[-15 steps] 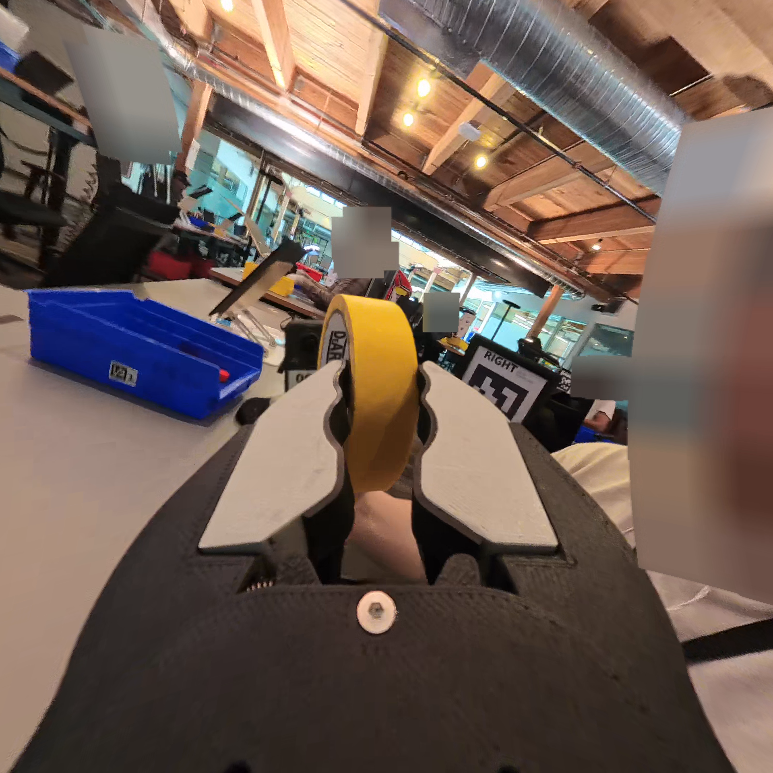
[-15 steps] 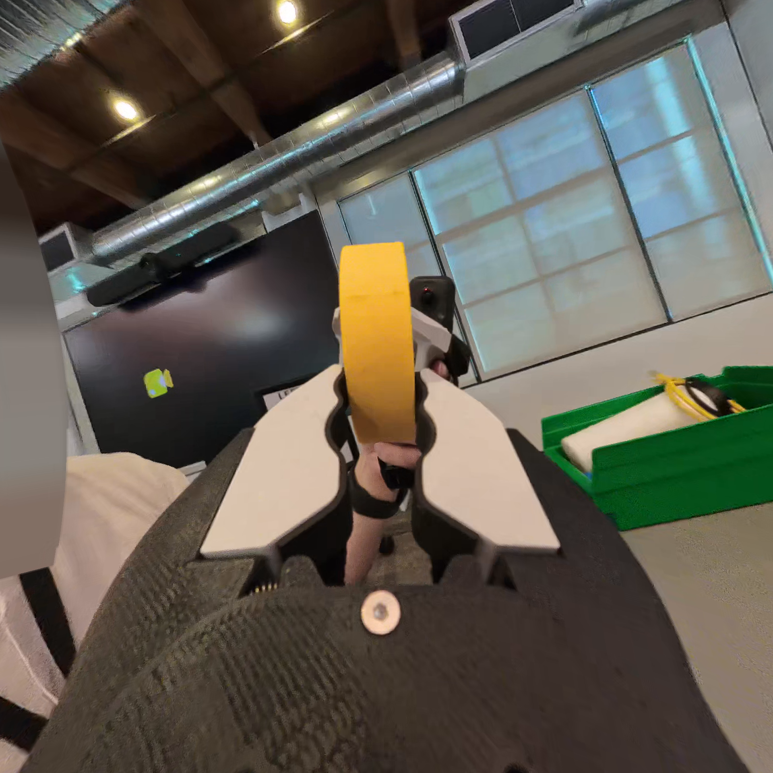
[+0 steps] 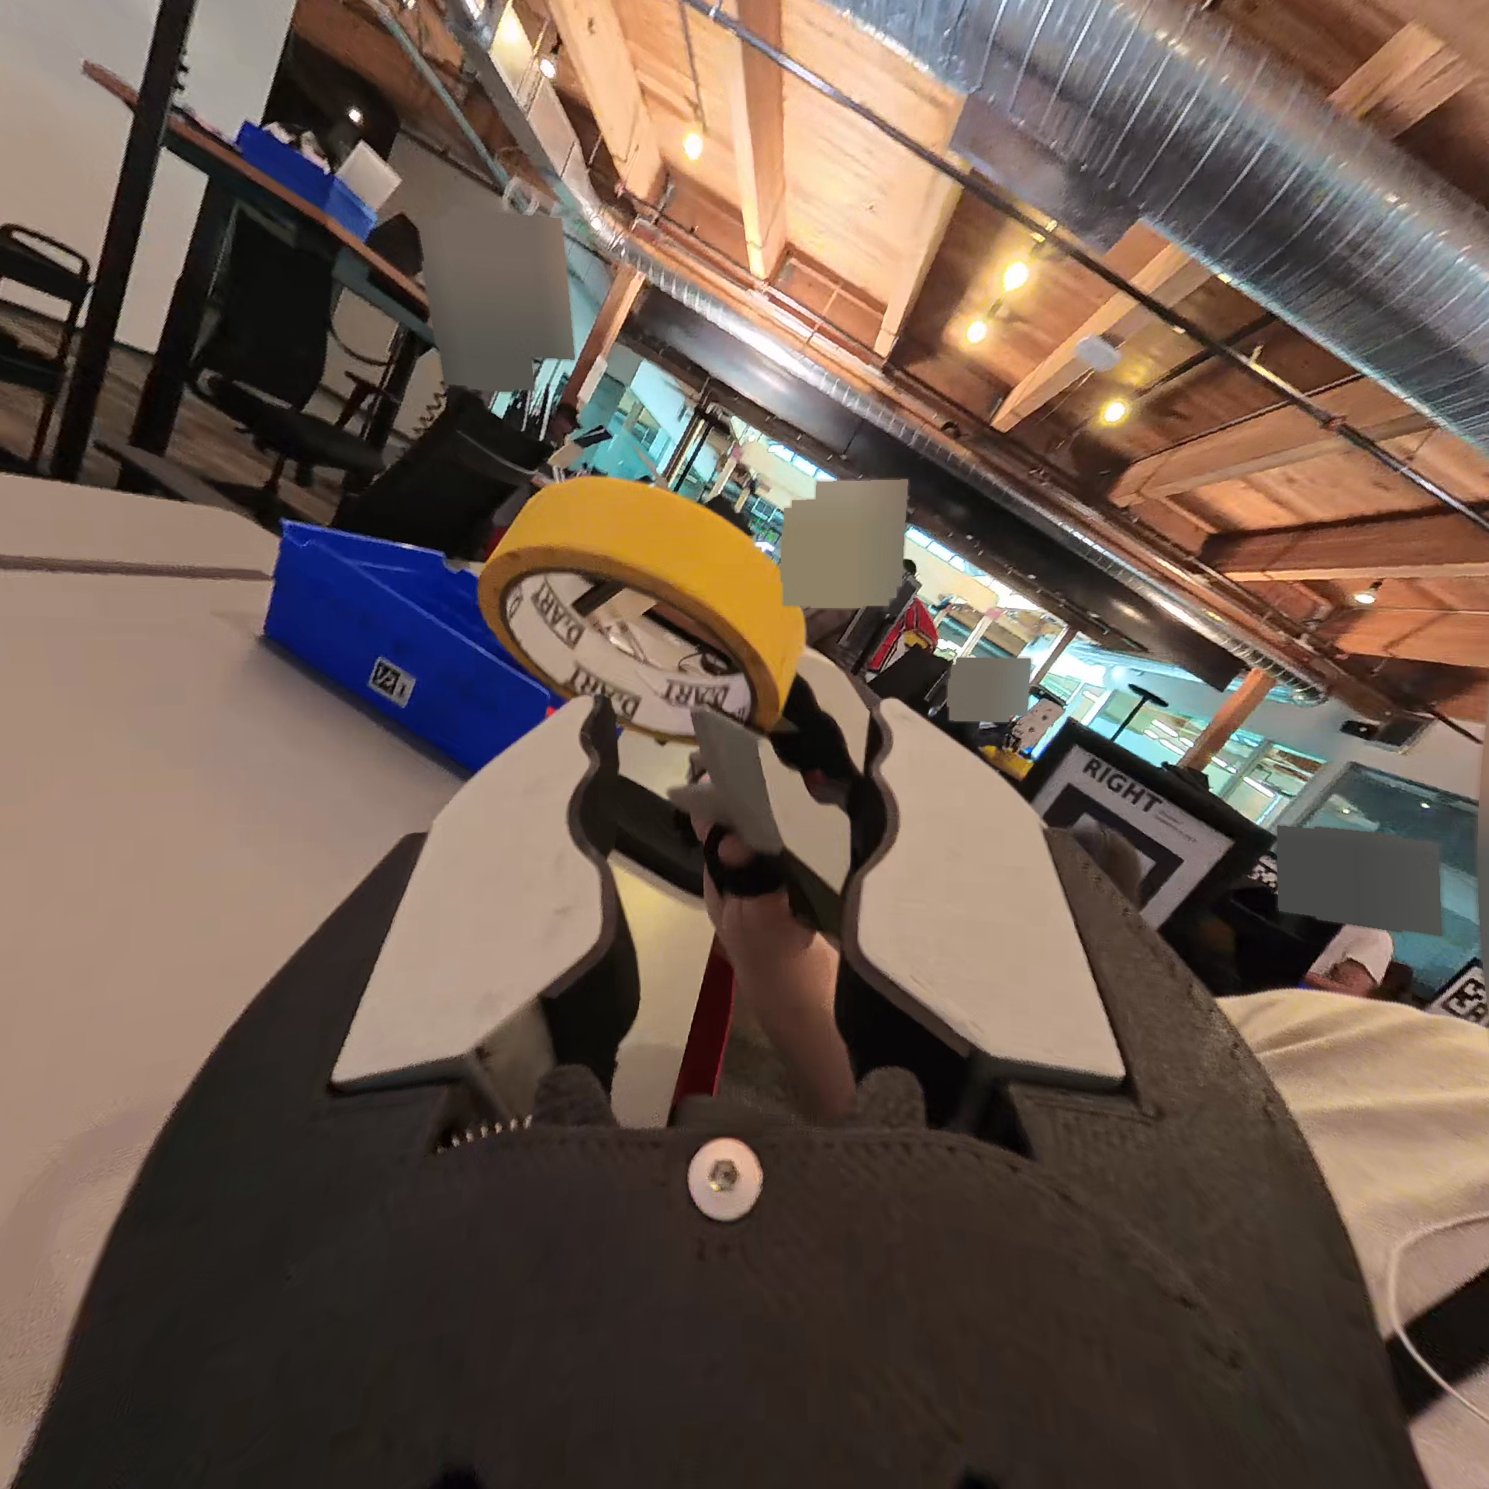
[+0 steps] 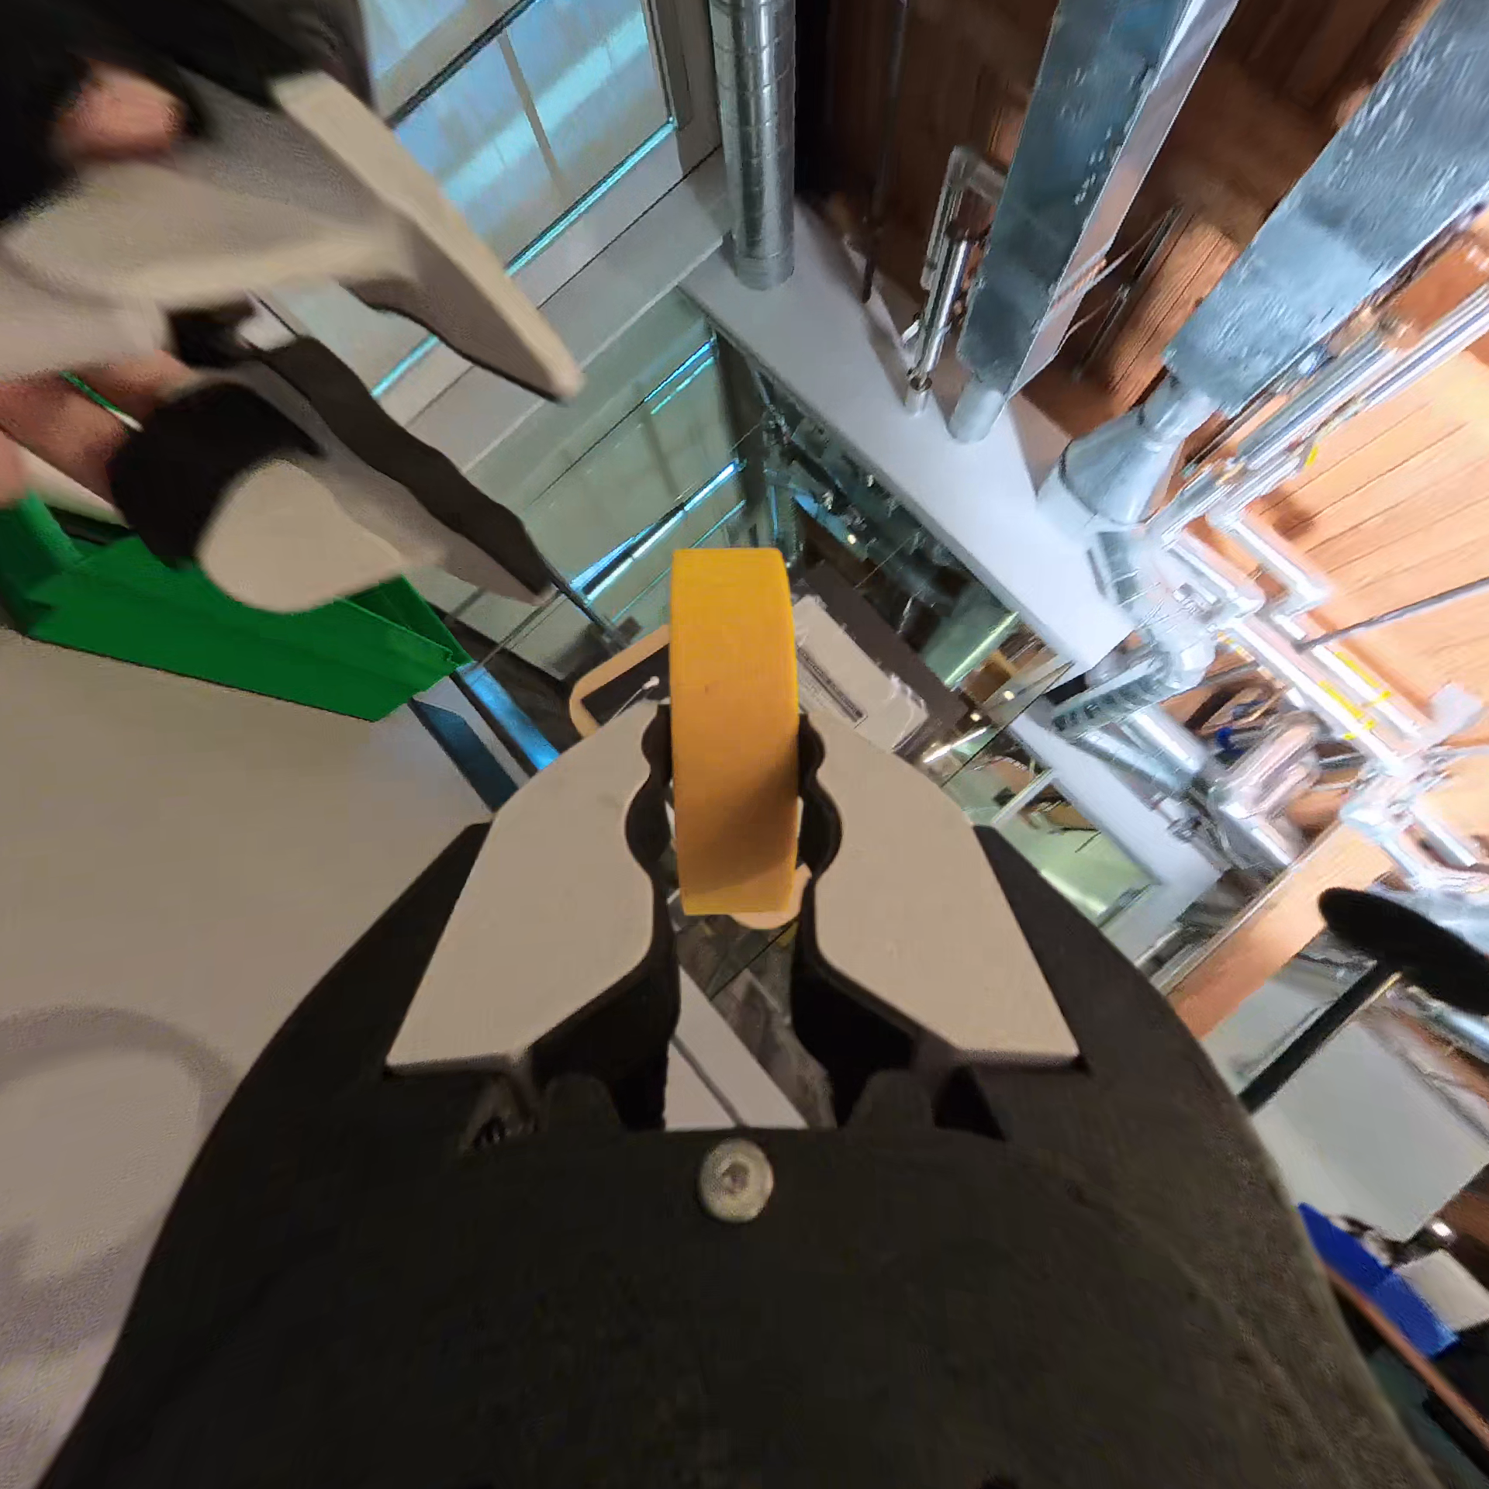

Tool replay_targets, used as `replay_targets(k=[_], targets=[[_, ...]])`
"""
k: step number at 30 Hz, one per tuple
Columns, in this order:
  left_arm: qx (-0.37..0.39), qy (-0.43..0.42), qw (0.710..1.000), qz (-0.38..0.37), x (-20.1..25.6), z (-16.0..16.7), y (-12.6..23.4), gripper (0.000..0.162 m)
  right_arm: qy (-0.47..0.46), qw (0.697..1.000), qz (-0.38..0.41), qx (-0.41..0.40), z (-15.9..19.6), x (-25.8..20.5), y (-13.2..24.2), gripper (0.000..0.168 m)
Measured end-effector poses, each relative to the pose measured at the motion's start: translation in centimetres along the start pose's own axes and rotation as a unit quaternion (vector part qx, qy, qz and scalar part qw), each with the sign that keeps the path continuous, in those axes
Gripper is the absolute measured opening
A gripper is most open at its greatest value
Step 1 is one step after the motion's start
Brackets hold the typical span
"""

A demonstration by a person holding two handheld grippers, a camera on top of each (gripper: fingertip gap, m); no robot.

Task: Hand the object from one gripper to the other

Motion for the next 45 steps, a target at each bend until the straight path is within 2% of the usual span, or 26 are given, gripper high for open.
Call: replay_targets(k=[1,4,5,7,8,10,12,14,16,18,20,23,25,28,29,30,31,32,33,36,37,38,39,41,42,45], targets=[[0.006,-0.002,1.0,0.011,-0.1,0.2,-0.7,0.058,0.006,1.0,0.0,0.007,-0.3,-0.5,0.1,0.029],[-0.009,-0.011,0.998,0.058,-0.2,0.8,-2.6,0.051,-0.005,1.0,-0.012,0.005,-0.9,-1.4,0.4,0.029],[-0.017,-0.023,0.997,0.069,0.0,1.0,-2.9,0.036,-0.008,1.0,-0.019,-0.003,-0.8,-1.6,0.3,0.029],[-0.016,-0.069,0.996,0.054,0.0,0.9,-2.9,0.025,-0.017,0.999,-0.045,0.008,-0.6,-2.0,0.6,0.03],[-0.024,-0.089,0.994,0.053,0.2,0.8,-2.8,0.019,-0.032,0.997,-0.073,0.02,-0.4,-2.1,0.8,0.036],[-0.047,-0.171,0.984,0.007,0.5,0.6,-2.3,0.011,-0.099,0.985,-0.14,0.015,0.2,-1.9,1.4,0.042],[-0.079,-0.292,0.952,-0.049,1.2,0.6,-1.7,0.009,-0.206,0.957,-0.206,0.001,0.8,-0.9,1.7,0.045],[-0.137,-0.401,0.899,-0.111,1.6,0.9,-1.2,0.009,-0.33,0.91,-0.251,0.009,1.1,1.0,1.7,0.049],[-0.193,-0.508,0.822,-0.17,1.8,1.7,-1.1,0.009,-0.444,0.855,-0.269,0.0,1.0,3.2,0.9,0.049],[-0.231,-0.607,0.73,-0.212,1.9,2.8,-1.2,0.009,-0.519,0.799,-0.302,-0.025,0.9,4.4,-0.2,0.05],[-0.249,-0.667,0.669,-0.213,2.3,4.1,-1.4,0.009,-0.556,0.748,-0.358,-0.045,0.6,4.5,-1.5,0.056],[-0.291,-0.694,0.633,-0.18,2.5,5.8,-1.6,0.009,-0.587,0.68,-0.435,-0.059,0.9,3.7,-3.1,0.058],[-0.306,-0.706,0.618,-0.162,2.5,6.6,-1.4,0.009,-0.626,0.606,-0.487,-0.055,1.2,3.0,-3.7,0.048],[-0.307,-0.7,0.633,-0.12,2.9,7.2,-0.7,0.009,-0.648,0.506,-0.563,-0.082,2.4,1.3,-3.9,0.037],[-0.303,-0.695,0.642,-0.116,2.9,7.2,-0.5,0.01,-0.659,0.469,-0.585,-0.061,2.6,1.0,-3.8,0.033],[-0.291,-0.692,0.65,-0.12,2.8,7.1,-0.3,0.011,-0.67,0.446,-0.592,-0.04,2.7,0.6,-3.7,0.029],[-0.275,-0.684,0.664,-0.125,2.7,7.0,0.0,0.013,-0.672,0.45,-0.588,-0.018,2.8,0.4,-3.5,0.026],[-0.257,-0.67,0.683,-0.137,2.5,6.8,0.4,0.016,-0.661,0.477,-0.579,-0.003,2.8,0.4,-3.4,0.022],[-0.242,-0.642,0.712,-0.149,2.3,6.3,0.8,0.023,-0.635,0.526,-0.565,-0.005,2.8,0.6,-3.1,0.018],[-0.193,-0.502,0.827,-0.16,1.8,3.9,2.8,0.044,-0.461,0.745,-0.475,-0.082,2.5,1.4,-2.3,0.01],[-0.17,-0.451,0.86,-0.167,1.7,2.8,3.4,0.051,-0.388,0.804,-0.436,-0.117,2.2,1.7,-2.1,0.01],[-0.146,-0.397,0.889,-0.177,1.6,1.7,3.9,0.053,-0.309,0.85,-0.399,-0.152,1.8,1.8,-2.0,0.01],[-0.126,-0.343,0.914,-0.177,1.7,0.7,4.0,0.055,-0.224,0.883,-0.372,-0.177,1.3,1.7,-1.9,0.01],[-0.087,-0.227,0.957,-0.161,1.9,-0.8,3.6,0.056,-0.049,0.917,-0.34,-0.204,0.1,0.9,-1.6,0.01],[-0.079,-0.174,0.971,-0.146,2.0,-1.3,3.1,0.056,0.034,0.918,-0.328,-0.219,-0.3,0.3,-1.5,0.01],[-0.118,-0.099,0.98,-0.124,1.7,-1.5,0.7,0.068,0.215,0.891,-0.317,-0.244,-0.9,-1.8,-1.2,0.011]])
Point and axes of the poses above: each gripper's, where its closed fingertips meet, y back along the fingers, z out of its underside, x = y × z across the jaws, the point moved 10 cm from there along y, back along the fingers
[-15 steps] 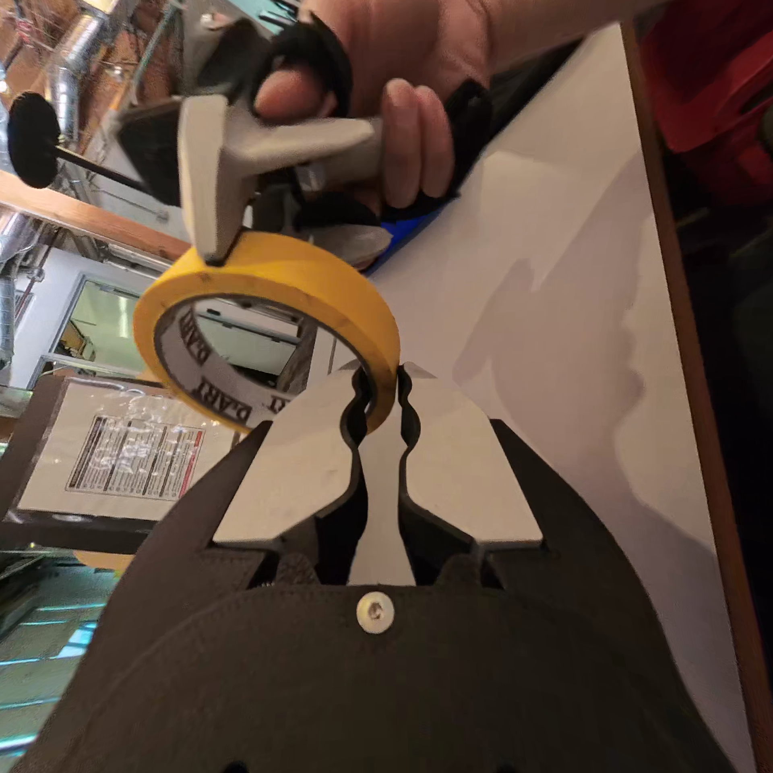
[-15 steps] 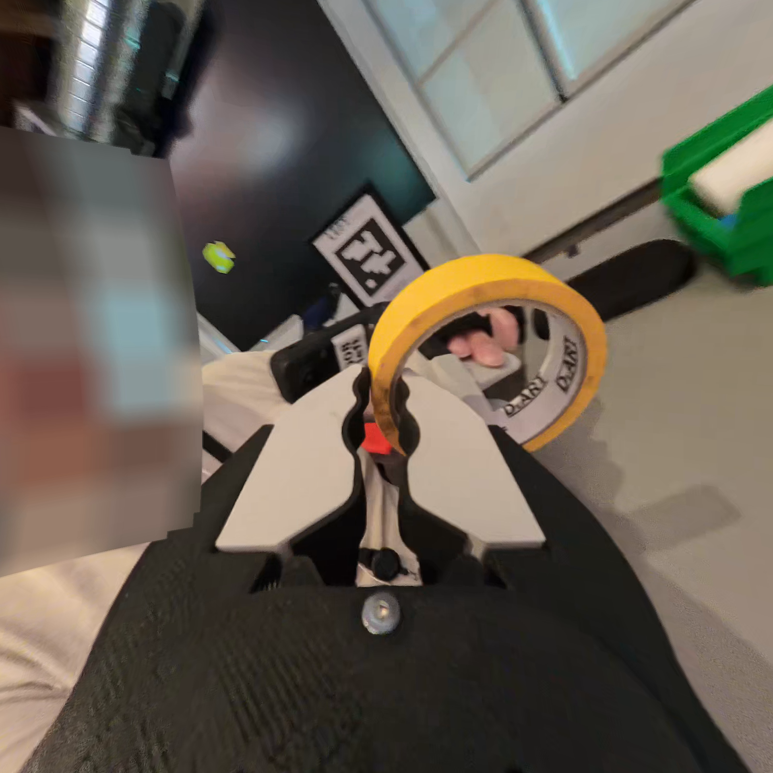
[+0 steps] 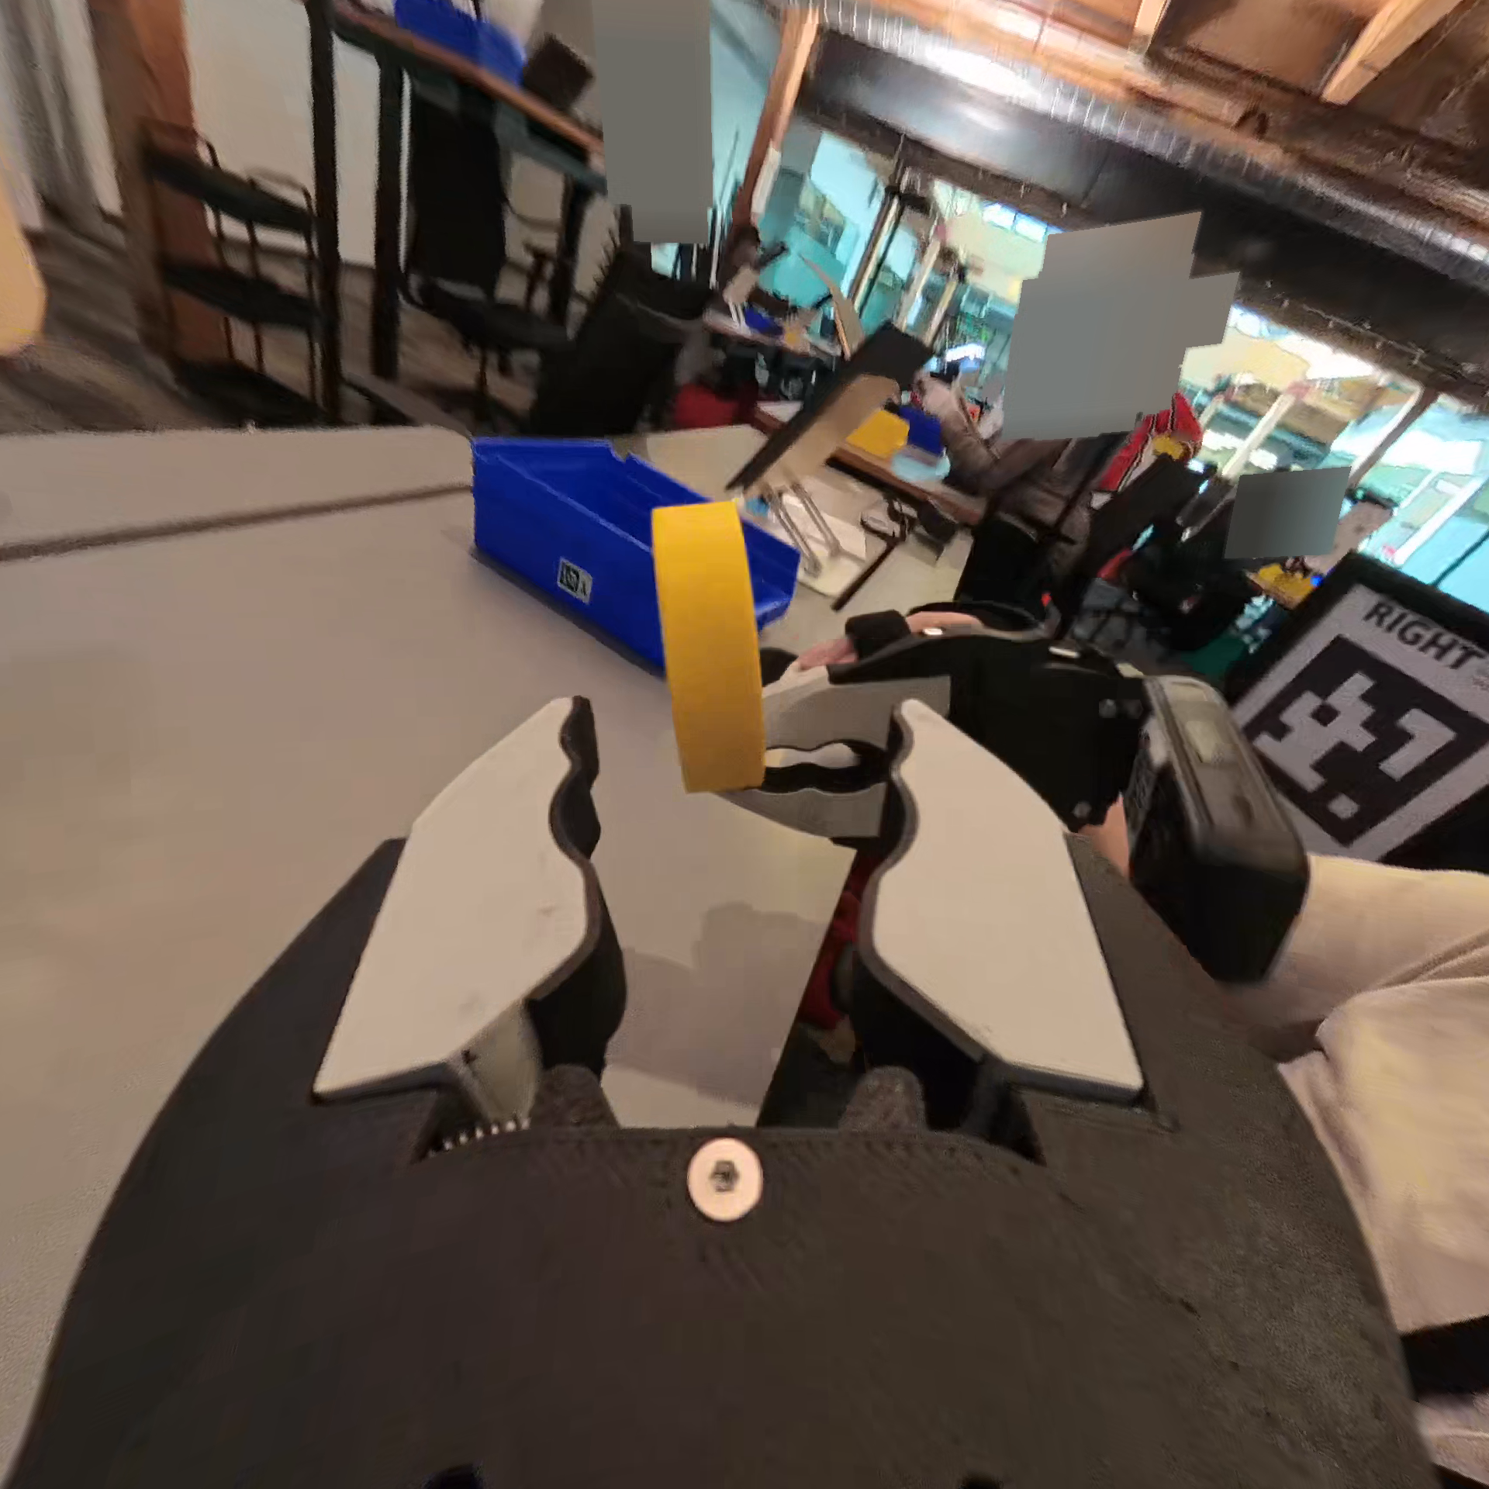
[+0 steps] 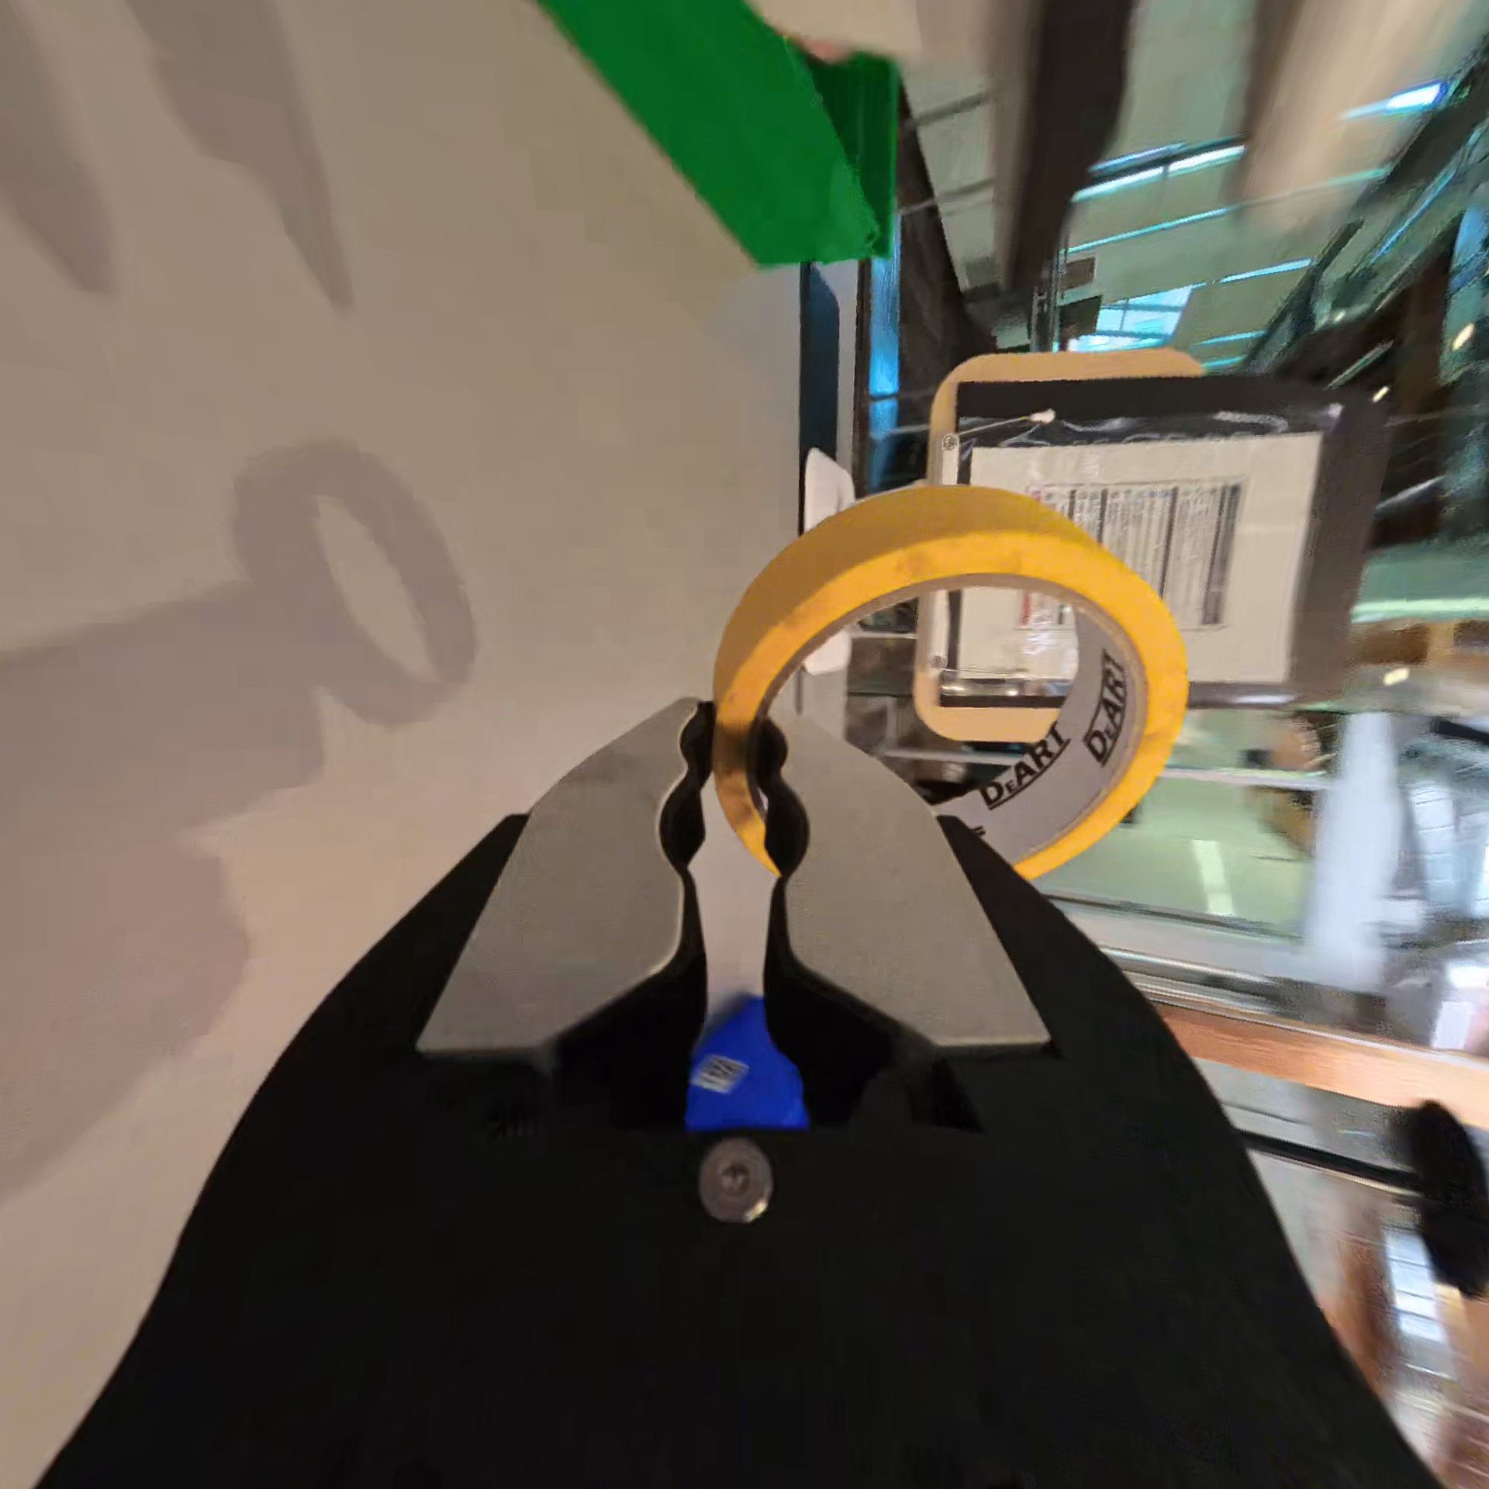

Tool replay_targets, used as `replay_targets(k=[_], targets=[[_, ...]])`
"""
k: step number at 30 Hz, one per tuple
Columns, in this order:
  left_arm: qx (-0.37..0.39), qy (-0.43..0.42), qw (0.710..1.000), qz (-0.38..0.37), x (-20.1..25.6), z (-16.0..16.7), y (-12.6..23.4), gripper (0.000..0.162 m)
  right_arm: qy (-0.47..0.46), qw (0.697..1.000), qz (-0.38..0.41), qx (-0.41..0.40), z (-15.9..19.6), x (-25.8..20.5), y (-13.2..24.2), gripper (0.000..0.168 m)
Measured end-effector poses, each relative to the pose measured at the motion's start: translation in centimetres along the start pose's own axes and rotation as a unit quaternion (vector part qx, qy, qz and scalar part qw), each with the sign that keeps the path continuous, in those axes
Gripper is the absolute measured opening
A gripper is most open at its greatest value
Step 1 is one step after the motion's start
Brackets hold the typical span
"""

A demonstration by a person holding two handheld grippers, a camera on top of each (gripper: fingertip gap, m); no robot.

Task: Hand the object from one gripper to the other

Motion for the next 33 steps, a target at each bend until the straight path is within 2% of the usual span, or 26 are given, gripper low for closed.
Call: replay_targets(k=[2,3,4,6,8,10,12,13,14,15,16,18,20,21,22,24,27,29,31,32,33], targets=[[-0.048,-0.008,0.999,-0.004,0.0,0.4,-1.9,0.082,0.057,0.998,0.002,-0.022,-0.5,-0.9,-0.2,0.011],[-0.063,-0.018,0.998,-0.004,-0.2,0.6,-2.6,0.081,0.079,0.996,0.002,-0.032,-0.5,-1.3,-0.3,0.011],[-0.076,-0.026,0.997,-0.022,-0.6,0.8,-3.3,0.075,0.099,0.994,0.006,-0.044,-0.5,-1.6,-0.3,0.011],[-0.095,-0.051,0.993,-0.046,-1.3,1.4,-4.0,0.048,0.13,0.989,0.019,-0.064,-0.3,-2.1,-0.3,0.011],[-0.114,-0.047,0.992,-0.007,-1.3,2.0,-4.6,0.029,0.138,0.987,0.025,-0.079,0.1,-2.4,-0.2,0.011],[-0.112,-0.037,0.993,0.003,-1.5,2.2,-4.6,0.029,0.13,0.988,0.045,-0.064,0.6,-2.7,0.0,0.013],[-0.072,-0.003,0.997,0.025,-2.0,1.9,-3.9,0.028,0.08,0.993,0.079,-0.022,1.2,-2.4,0.6,0.021],[-0.048,0.026,0.998,0.044,-2.4,1.7,-3.3,0.028,0.025,0.996,0.089,0.002,1.6,-2.0,1.1,0.029],[-0.027,0.056,0.995,0.075,-2.9,1.7,-2.7,0.028,-0.054,0.994,0.082,0.055,1.9,-1.7,1.7,0.032],[-0.009,0.085,0.991,0.103,-3.3,1.9,-2.3,0.028,-0.153,0.976,0.058,0.141,1.9,-1.5,2.5,0.035],[0.016,0.114,0.986,0.122,-3.7,2.1,-1.9,0.028,-0.264,0.938,0.028,0.221,2.2,-1.4,3.1,0.038],[0.053,0.159,0.974,0.152,-4.6,2.7,-1.1,0.028,-0.462,0.812,-0.016,0.356,3.4,-1.1,3.3,0.044],[0.09,0.185,0.965,0.16,-5.4,3.3,-0.4,0.028,-0.586,0.673,-0.02,0.451,5.5,-1.5,2.9,0.045],[0.105,0.194,0.962,0.163,-5.7,3.5,0.0,0.028,-0.628,0.614,-0.015,0.478,6.5,-1.8,2.4,0.046],[0.116,0.2,0.959,0.166,-5.8,3.7,0.3,0.028,-0.662,0.569,-0.022,0.487,7.1,-2.3,1.6,0.047],[0.134,0.208,0.954,0.168,-5.9,3.9,0.8,0.028,-0.707,0.517,-0.084,0.475,7.0,-3.3,-0.5,0.053],[0.149,0.196,0.956,0.158,-5.7,3.9,1.0,0.028,-0.732,0.438,-0.206,0.481,4.5,-4.5,-3.0,0.064],[0.16,0.187,0.957,0.153,-5.4,3.8,0.9,0.028,-0.737,0.39,-0.248,0.493,2.8,-5.0,-4.0,0.064],[0.158,0.182,0.958,0.154,-5.3,3.9,0.6,0.028,-0.73,0.371,-0.271,0.506,1.7,-5.1,-4.6,0.055],[0.155,0.181,0.958,0.16,-5.2,4.1,0.5,0.028,-0.722,0.37,-0.275,0.516,1.5,-5.1,-4.8,0.031],[0.159,0.187,0.956,0.16,-5.2,4.2,0.6,0.028,-0.722,0.368,-0.272,0.519,1.8,-5.0,-5.0,0.03]])
Point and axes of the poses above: each gripper's, where its closed fingertips meet, y back along the fingers, z out of its underside, x = y × z across the jaws, the point moved 10 cm from there along y, back along the fingers
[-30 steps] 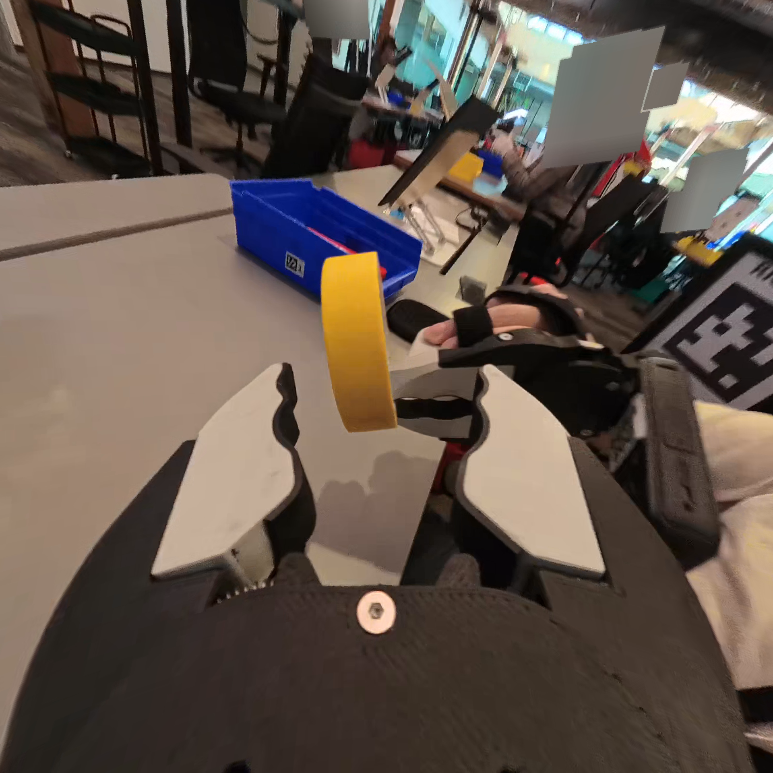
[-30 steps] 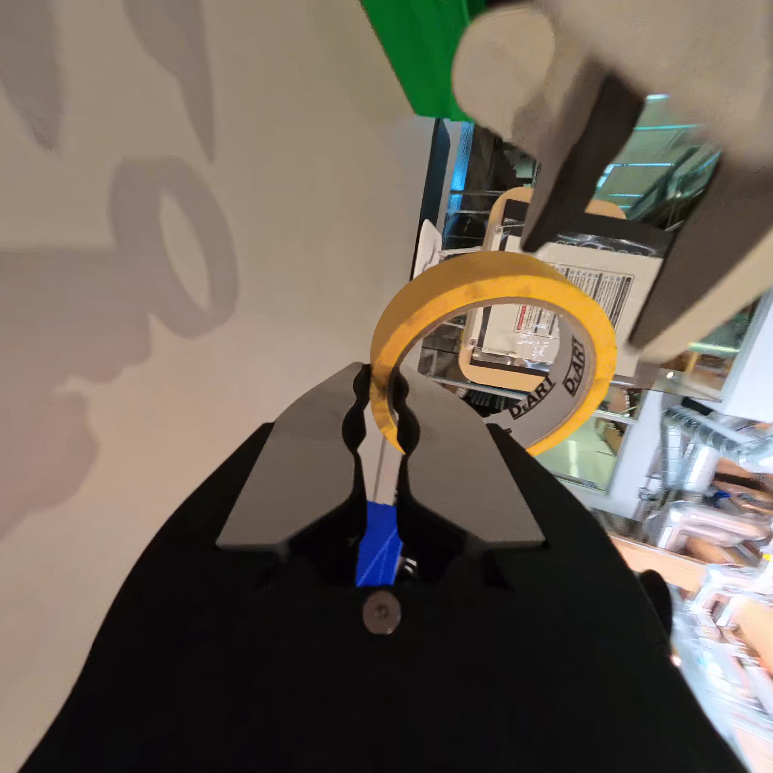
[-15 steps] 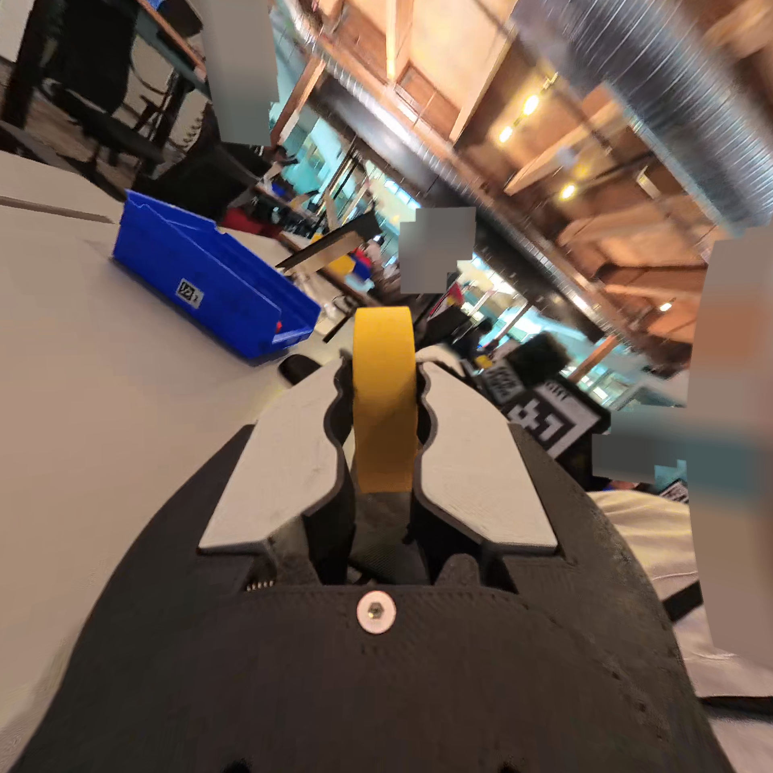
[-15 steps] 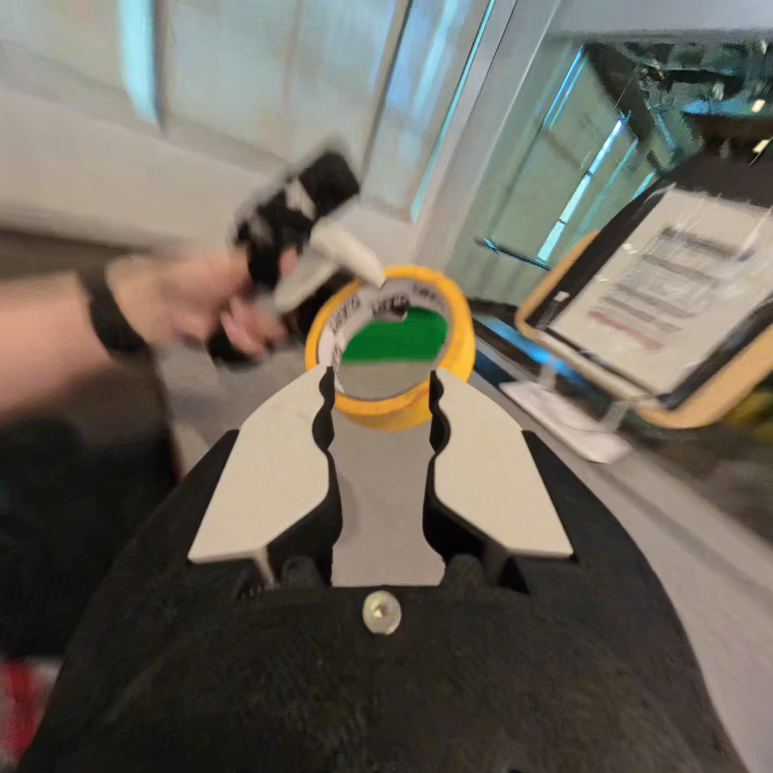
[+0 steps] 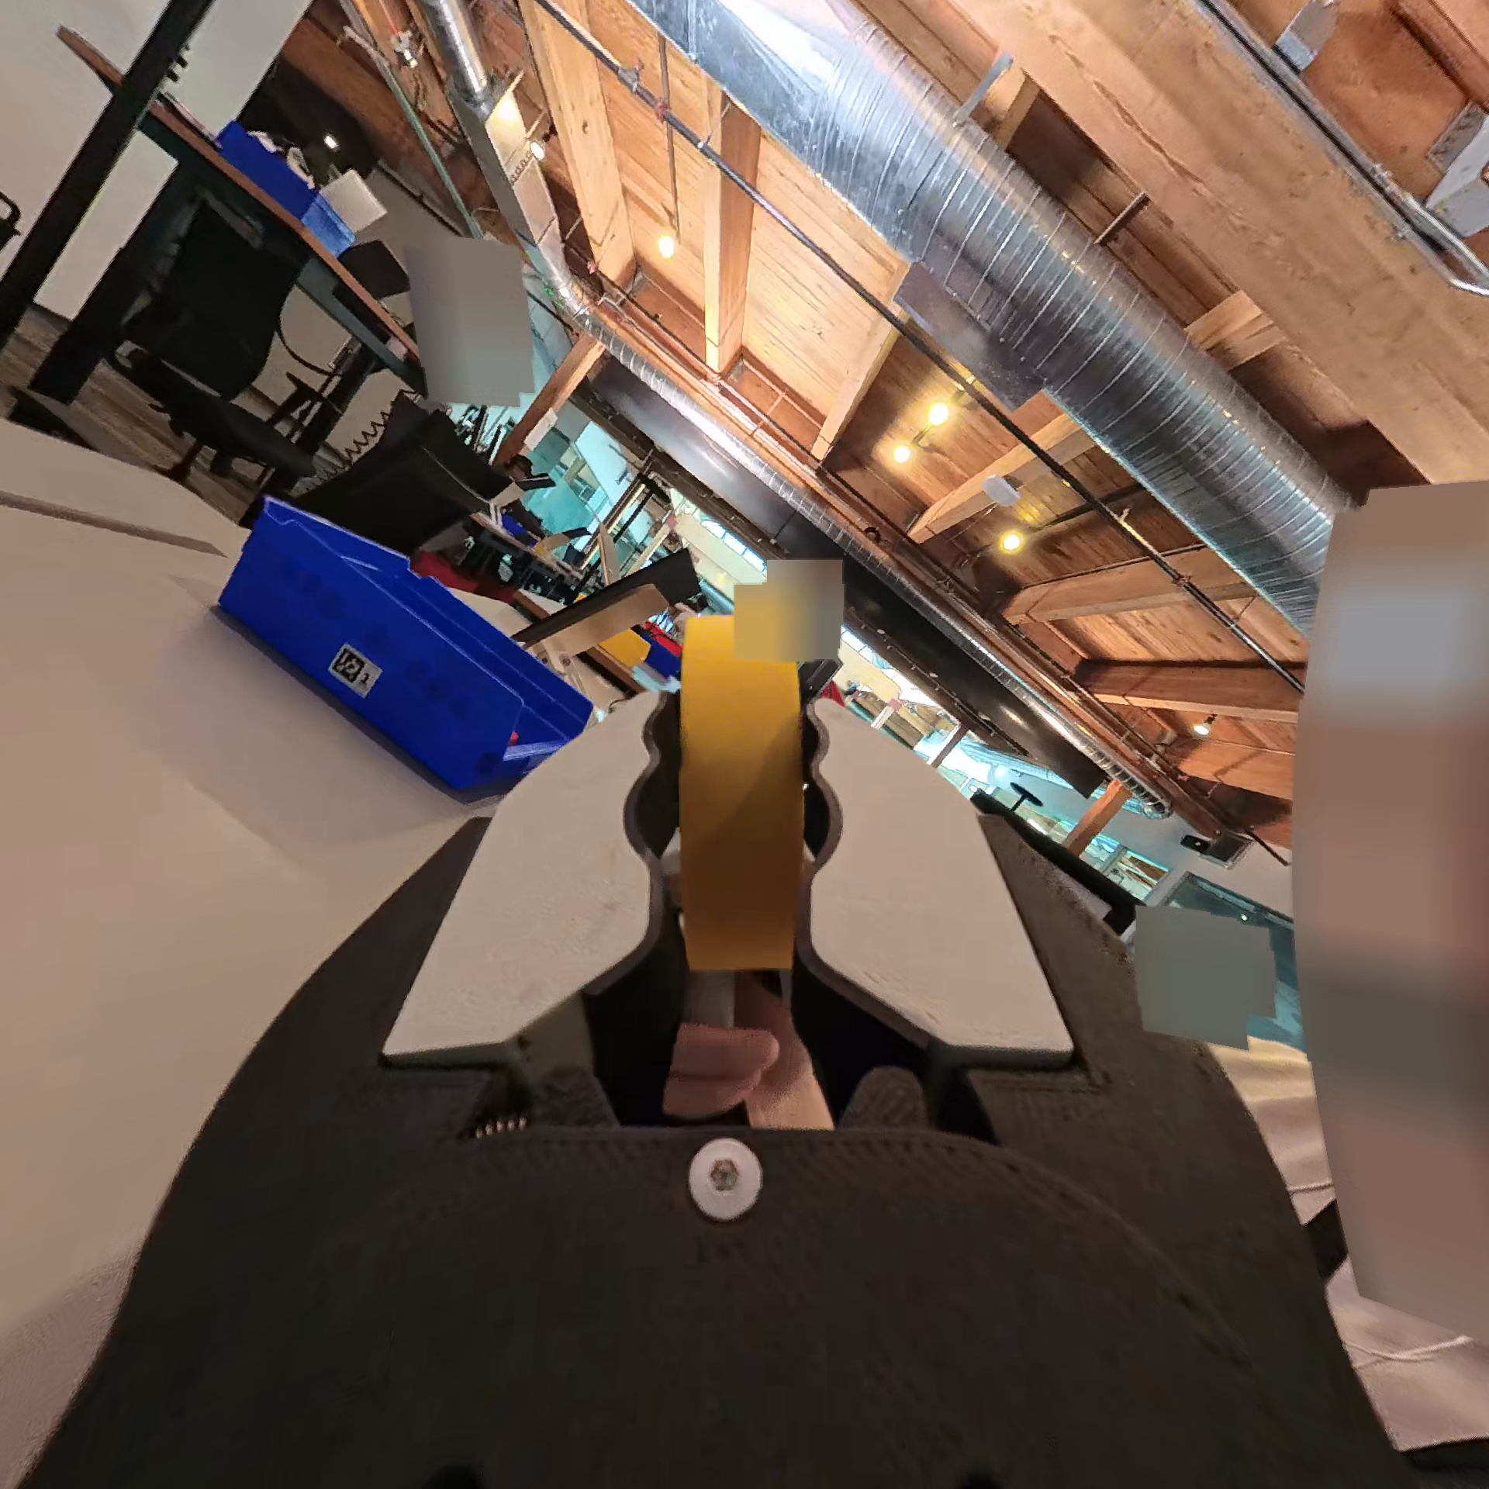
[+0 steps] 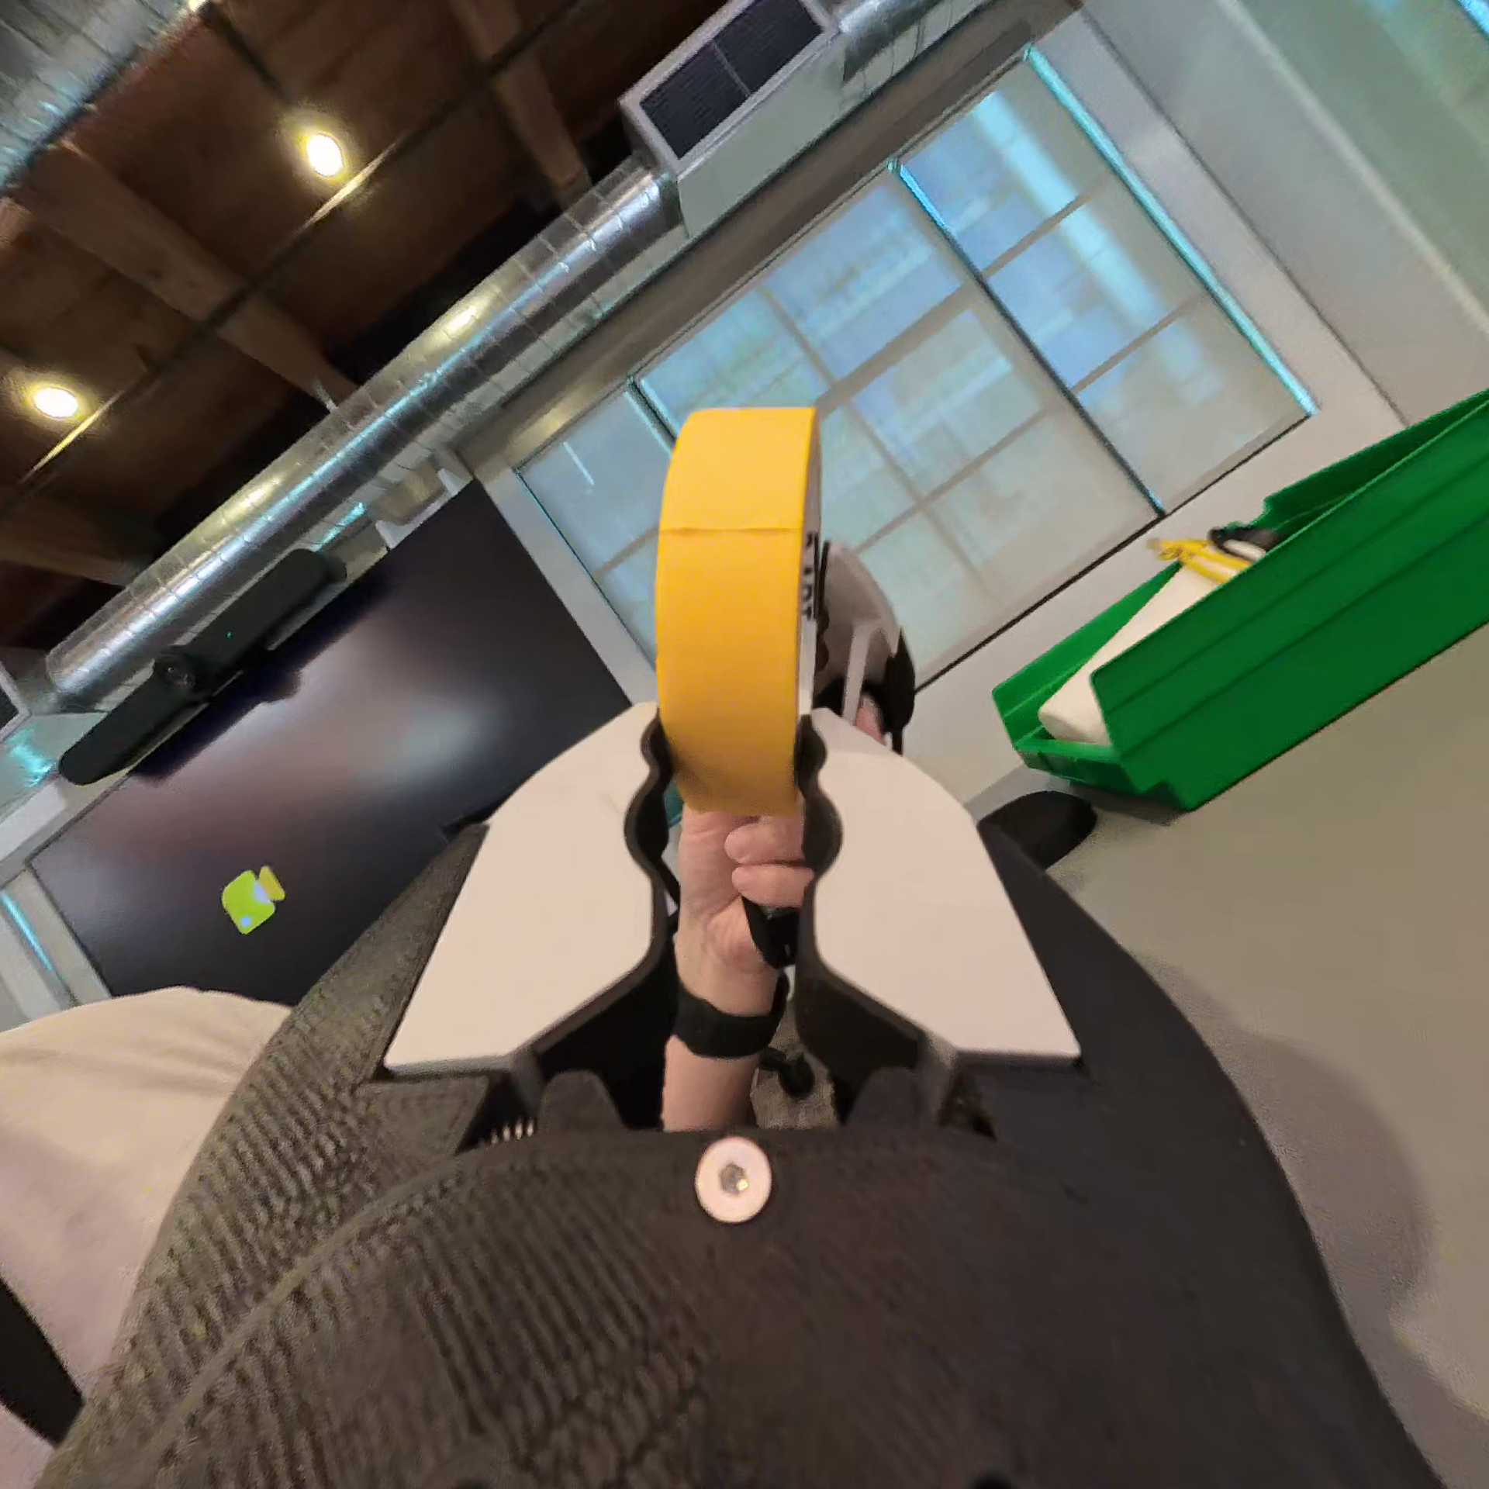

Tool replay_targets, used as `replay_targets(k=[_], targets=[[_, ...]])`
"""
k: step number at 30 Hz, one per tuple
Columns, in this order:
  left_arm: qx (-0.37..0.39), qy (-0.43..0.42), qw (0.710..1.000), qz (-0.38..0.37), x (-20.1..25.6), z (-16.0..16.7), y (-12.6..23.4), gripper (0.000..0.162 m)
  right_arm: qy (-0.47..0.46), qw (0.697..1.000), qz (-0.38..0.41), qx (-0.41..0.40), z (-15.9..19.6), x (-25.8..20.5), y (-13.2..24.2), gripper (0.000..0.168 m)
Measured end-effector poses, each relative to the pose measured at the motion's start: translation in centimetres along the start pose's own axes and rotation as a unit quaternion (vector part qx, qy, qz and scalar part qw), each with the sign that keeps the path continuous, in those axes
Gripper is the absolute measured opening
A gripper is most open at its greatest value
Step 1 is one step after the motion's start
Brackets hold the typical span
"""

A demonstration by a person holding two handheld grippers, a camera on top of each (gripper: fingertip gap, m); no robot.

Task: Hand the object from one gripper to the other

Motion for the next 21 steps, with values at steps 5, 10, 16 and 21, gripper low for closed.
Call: replay_targets(k=[5,10,16,21], targets=[[-0.085,-0.188,0.964,-0.169,0.7,0.0,1.0,0.053,-0.033,0.998,0.052,-0.032,-2.7,1.1,1.7,0.029],[-0.18,-0.416,0.842,-0.293,3.5,-0.3,-1.3,0.06,-0.085,0.987,0.11,-0.083,-3.2,2.0,3.0,0.029],[-0.397,-0.6,0.643,-0.263,3.2,1.8,-6.6,0.062,-0.078,0.968,0.157,-0.182,-2.1,1.6,3.0,0.029],[-0.426,-0.684,0.534,-0.256,1.5,4.2,-8.7,0.024,0.003,0.95,0.2,-0.241,-2.4,0.1,2.8,0.03]])
Point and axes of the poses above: each gripper's, where its closed fingertips meet, y back along the fingers, z out of its underside, x = y × z across the jaws, the point moved 10 cm from there along y, back along the fingers
